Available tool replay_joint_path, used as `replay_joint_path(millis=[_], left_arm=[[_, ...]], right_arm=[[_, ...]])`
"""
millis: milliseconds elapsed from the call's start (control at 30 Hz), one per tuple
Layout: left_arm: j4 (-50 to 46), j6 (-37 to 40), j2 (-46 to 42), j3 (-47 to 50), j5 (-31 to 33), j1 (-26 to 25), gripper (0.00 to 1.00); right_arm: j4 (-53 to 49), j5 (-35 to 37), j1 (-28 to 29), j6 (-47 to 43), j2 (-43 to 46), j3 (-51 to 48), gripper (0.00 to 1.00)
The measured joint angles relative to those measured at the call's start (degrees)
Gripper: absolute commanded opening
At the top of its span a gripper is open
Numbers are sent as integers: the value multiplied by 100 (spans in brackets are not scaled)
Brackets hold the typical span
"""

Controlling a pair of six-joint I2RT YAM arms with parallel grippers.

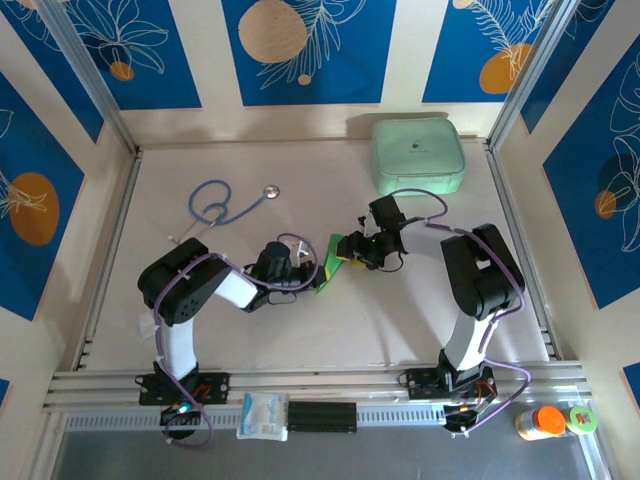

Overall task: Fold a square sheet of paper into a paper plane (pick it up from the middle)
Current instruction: Fold the wing for the fifth time at the center of the table.

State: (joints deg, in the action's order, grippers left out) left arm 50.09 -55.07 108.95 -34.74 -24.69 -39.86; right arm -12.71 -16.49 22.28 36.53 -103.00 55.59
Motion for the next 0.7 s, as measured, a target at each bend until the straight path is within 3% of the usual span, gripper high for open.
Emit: replay_joint_path(millis=[700], left_arm=[[131, -192, 26, -2, -101, 11, 21]], right_arm=[[-1357, 767, 326, 160, -507, 1005, 58]])
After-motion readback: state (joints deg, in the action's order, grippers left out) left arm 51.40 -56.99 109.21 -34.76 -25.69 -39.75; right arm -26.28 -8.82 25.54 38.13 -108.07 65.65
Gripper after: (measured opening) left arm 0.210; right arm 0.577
